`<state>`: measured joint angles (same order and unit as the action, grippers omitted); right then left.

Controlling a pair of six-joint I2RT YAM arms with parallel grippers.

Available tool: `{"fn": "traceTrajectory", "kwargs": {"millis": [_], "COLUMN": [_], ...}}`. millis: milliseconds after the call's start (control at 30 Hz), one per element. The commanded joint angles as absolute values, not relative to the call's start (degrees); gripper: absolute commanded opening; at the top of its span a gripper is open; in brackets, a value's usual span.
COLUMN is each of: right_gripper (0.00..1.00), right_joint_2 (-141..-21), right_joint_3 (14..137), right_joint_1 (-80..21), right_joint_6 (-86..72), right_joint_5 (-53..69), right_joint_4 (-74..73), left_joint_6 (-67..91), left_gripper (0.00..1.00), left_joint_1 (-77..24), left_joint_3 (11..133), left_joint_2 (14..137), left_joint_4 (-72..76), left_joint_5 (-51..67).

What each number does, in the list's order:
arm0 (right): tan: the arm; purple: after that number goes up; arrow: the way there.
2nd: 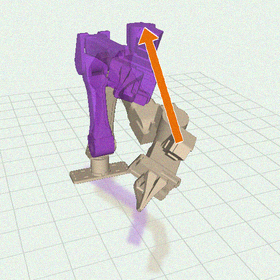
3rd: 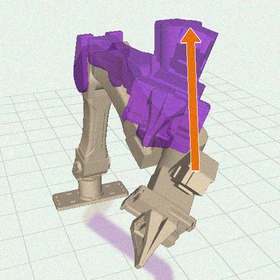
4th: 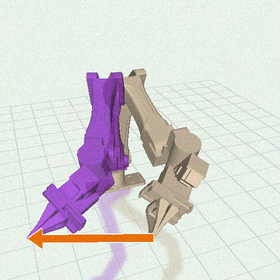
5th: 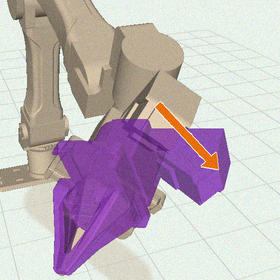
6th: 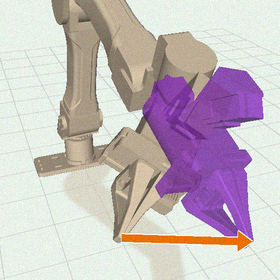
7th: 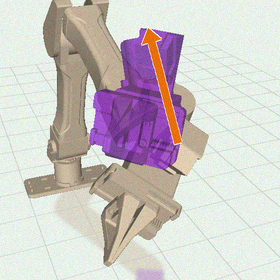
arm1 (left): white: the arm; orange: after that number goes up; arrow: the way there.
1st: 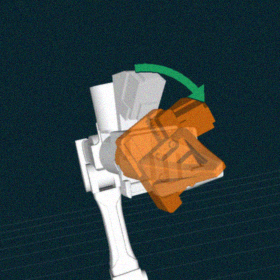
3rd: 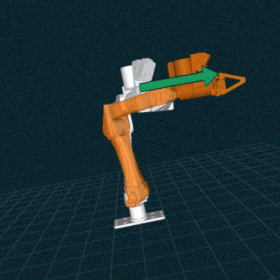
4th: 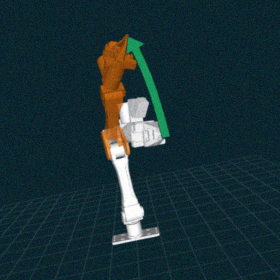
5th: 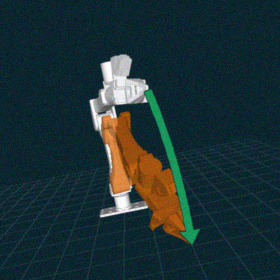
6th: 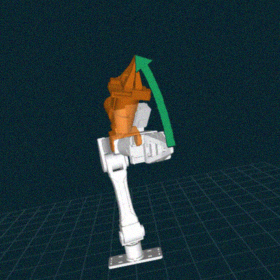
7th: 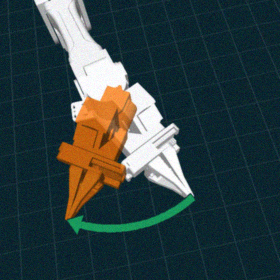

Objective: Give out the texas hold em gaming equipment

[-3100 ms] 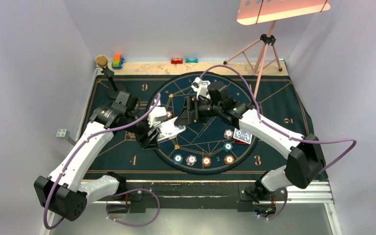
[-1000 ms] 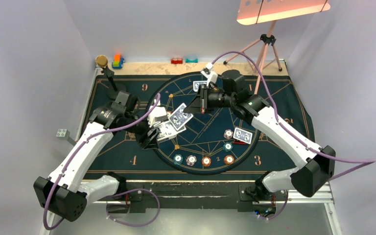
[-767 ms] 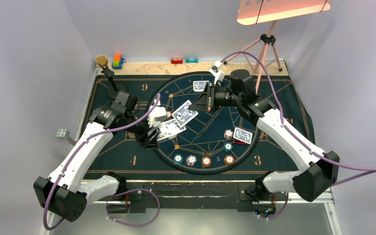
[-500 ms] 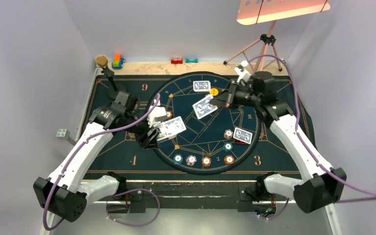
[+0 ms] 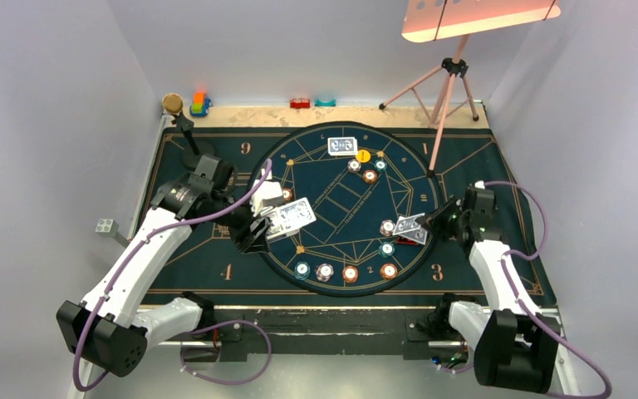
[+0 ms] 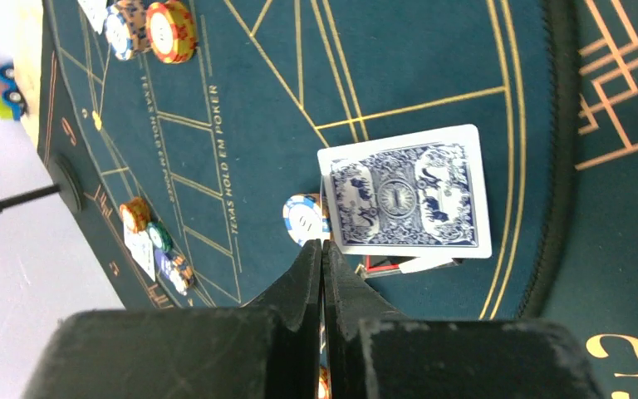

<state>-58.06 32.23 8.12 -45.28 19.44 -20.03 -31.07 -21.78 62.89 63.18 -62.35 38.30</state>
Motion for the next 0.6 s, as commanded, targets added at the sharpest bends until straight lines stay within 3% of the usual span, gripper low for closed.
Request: {"fn": "traceTrajectory", "kwargs": {"millis": [0, 500, 567], "right_gripper": [0.0, 0.0, 0.07], "right_joint_2": [-55.46, -56.84, -58.13], "right_joint_3": [29.8, 30.55, 30.56], "right_joint_1": [8.22, 9.26, 9.25], "right_joint_6": [-51.53, -53.35, -53.03], "right_joint_5": [11.85, 5.72, 6.27], "right_joint_4": [-11.67, -12.96, -13.37], "left_joint_6": [-32.03, -32.18, -32.16], "left_gripper": [0.09, 0.09, 0.09], "left_joint_1": [-21.45, -21.45, -21.45], "left_joint_3": [64.09, 63.2, 63.28], "left_joint_2": [62.42, 62.15, 62.29], "left_joint_4": [-61.92, -61.55, -61.53], "left_joint_5": [40.12, 39.9, 39.99]}}
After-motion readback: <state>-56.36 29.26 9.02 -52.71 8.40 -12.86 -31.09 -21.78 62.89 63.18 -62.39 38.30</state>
